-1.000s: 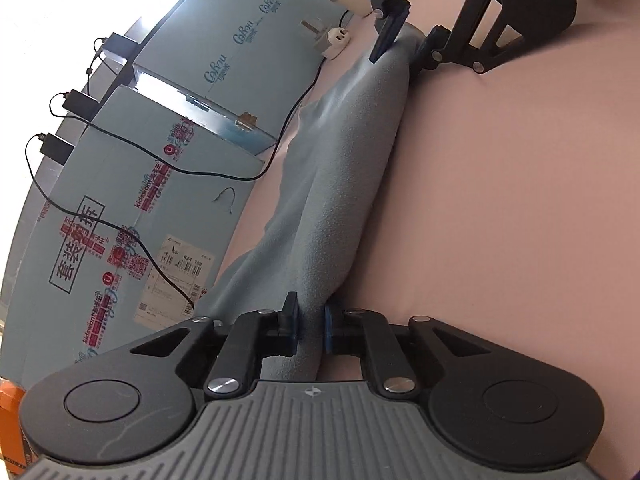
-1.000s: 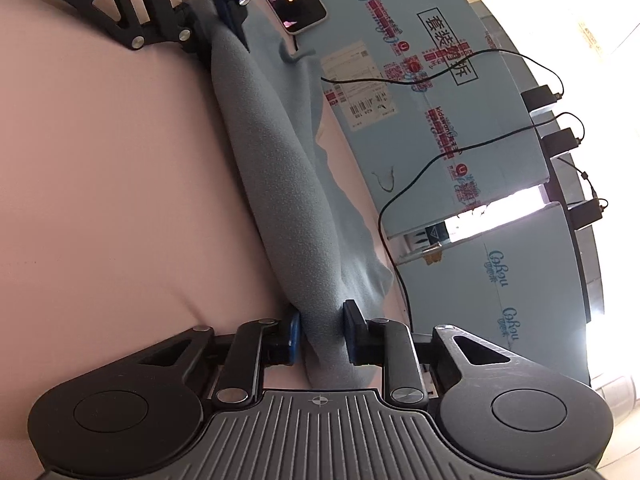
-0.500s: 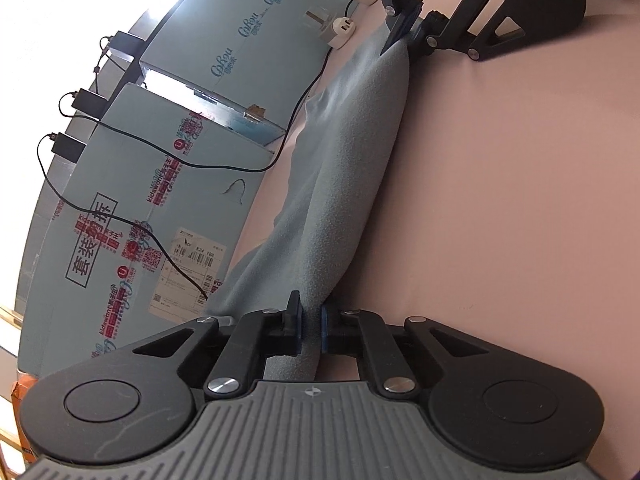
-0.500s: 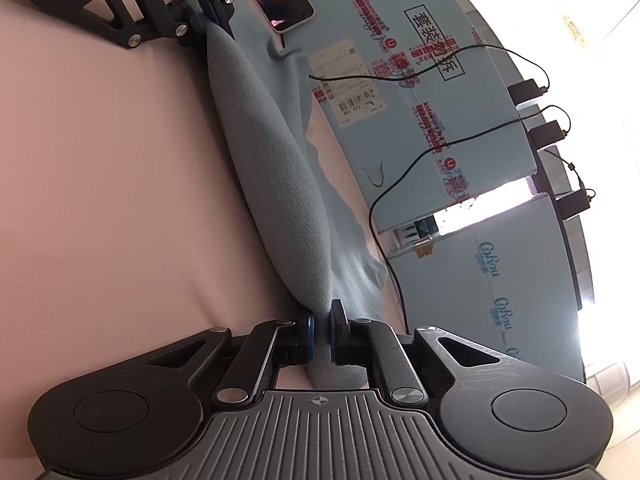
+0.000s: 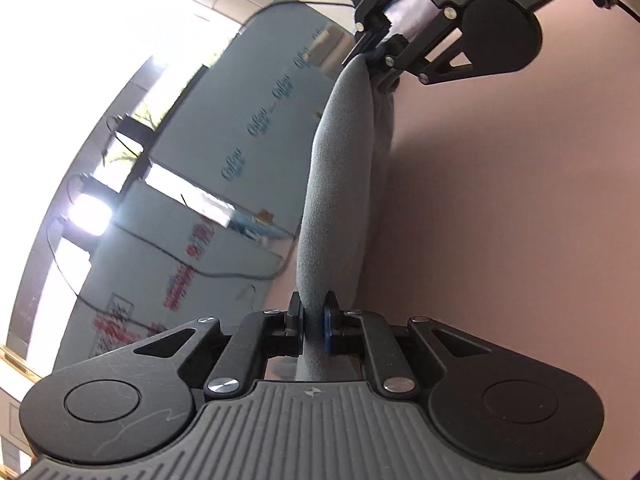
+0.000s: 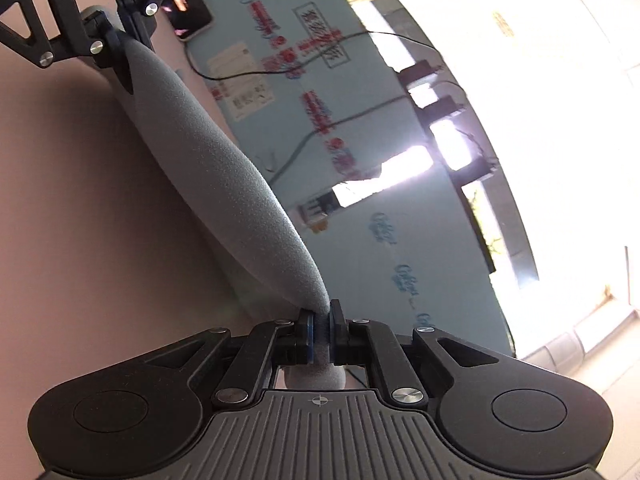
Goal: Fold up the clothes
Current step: 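Lift the edge with both grippers and fold the sweater over lengthwise, then lay the fold down and open both grippers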
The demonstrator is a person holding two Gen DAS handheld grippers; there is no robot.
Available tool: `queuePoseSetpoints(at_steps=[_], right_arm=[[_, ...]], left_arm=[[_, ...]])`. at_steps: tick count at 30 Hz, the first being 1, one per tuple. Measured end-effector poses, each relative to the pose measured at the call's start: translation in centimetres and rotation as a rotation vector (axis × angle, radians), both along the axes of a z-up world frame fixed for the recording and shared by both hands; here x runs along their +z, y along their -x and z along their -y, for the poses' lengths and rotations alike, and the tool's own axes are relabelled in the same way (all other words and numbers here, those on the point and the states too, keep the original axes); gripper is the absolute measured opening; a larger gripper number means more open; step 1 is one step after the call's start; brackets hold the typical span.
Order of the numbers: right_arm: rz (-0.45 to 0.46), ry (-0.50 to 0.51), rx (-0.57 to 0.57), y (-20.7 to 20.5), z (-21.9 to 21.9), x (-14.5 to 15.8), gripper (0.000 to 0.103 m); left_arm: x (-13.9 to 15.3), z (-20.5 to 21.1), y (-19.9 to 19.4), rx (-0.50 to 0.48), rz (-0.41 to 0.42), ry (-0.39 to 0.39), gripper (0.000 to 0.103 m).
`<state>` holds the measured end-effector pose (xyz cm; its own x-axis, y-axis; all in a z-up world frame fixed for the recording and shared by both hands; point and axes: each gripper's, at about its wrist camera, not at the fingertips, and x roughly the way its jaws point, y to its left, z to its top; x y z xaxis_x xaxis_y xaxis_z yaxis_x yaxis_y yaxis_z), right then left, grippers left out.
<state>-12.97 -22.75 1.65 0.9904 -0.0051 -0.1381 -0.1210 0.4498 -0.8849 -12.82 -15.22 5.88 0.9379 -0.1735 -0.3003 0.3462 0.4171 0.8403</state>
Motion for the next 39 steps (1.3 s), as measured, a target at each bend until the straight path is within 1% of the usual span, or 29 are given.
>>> queuePoseSetpoints(at_steps=[2,4,6,7,8,10,11,13,14,16,17,19,21,23,26,28,30,32,34,35,37,39], right_arm=[[0.07,-0.005,-0.061,-0.9,1.6,1.4,0.008],[0.15,-0.019,-0.124,-2.0,3.3,3.3,0.008],[0.228,-0.044,-0.181,-2.9,5.2,5.3,0.008],[0.26,-0.055,-0.198,-3.0,6.1,6.2,0.008],[0.288,-0.063,-0.217,-2.9,7.1,6.9,0.008],[0.299,-0.055,-0.249,-2.2,9.0,7.1,0.008],[0.288,-0.044,-0.259,-1.7,9.9,6.8,0.008],[0.227,-0.009,-0.274,-0.5,11.5,4.9,0.008],[0.185,0.001,-0.282,0.2,12.2,3.9,0.008],[0.056,-0.007,-0.297,2.2,13.5,1.4,0.009],[-0.002,0.005,-0.301,3.3,13.8,0.1,0.008],[-0.106,0.024,-0.311,5.3,14.4,-2.3,0.008],[-0.145,0.019,-0.327,6.5,14.6,-3.6,0.008],[-0.158,-0.008,-0.339,7.4,14.9,-3.9,0.009],[-0.167,-0.045,-0.351,7.8,15.0,-3.9,0.009],[-0.176,-0.057,-0.361,8.0,15.1,-4.0,0.011],[-0.181,-0.069,-0.37,8.4,15.5,-3.6,0.012],[-0.179,-0.081,-0.38,8.6,15.6,-3.3,0.013],[-0.177,-0.093,-0.392,8.9,15.8,-3.0,0.021],[-0.173,-0.098,-0.402,9.3,16.0,-3.0,0.028],[-0.168,-0.114,-0.429,10.1,16.7,-2.9,0.031],[-0.156,-0.138,-0.466,11.0,17.5,-2.6,0.031]], left_arm=[[1.8,2.2,-2.3,-0.01,0.084,0.009,0.008],[3.8,4.3,-4.2,-0.018,0.166,0.04,0.009],[5.6,6.2,-4.8,-0.041,0.213,0.102,0.008],[6.1,7.0,-4.6,-0.06,0.221,0.12,0.008],[5.9,7.7,-4.2,-0.083,0.22,0.116,0.008],[4.0,9.0,-3.0,-0.144,0.188,0.065,0.008],[2.6,9.5,-2.1,-0.172,0.149,0.041,0.008],[-0.4,10.3,-0.2,-0.23,0.056,0.001,0.009],[-1.9,10.6,0.9,-0.261,0.012,-0.025,0.009],[-4.6,10.9,3.2,-0.325,-0.074,-0.087,0.009],[-5.3,10.9,3.8,-0.341,-0.098,-0.1,0.009],[-5.7,10.7,4.3,-0.354,-0.121,-0.105,0.011],[-6.1,10.5,4.8,-0.366,-0.145,-0.11,0.014],[-6.6,10.3,5.3,-0.379,-0.168,-0.115,0.016],[-6.5,9.4,5.6,-0.35,-0.18,-0.094,0.02],[-6.0,8.6,5.7,-0.324,-0.184,-0.082,0.027],[-5.4,7.9,5.8,-0.3,-0.187,-0.069,0.039],[-4.9,7.0,5.6,-0.289,-0.193,-0.056,0.045],[-4.8,6.0,5.3,-0.265,-0.195,-0.054,0.046],[-4.7,5.5,5.2,-0.256,-0.197,-0.052,0.048],[-4.4,4.5,5.1,-0.239,-0.203,-0.046,0.051],[-4.0,3.6,5.0,-0.222,-0.208,-0.036,0.056]])
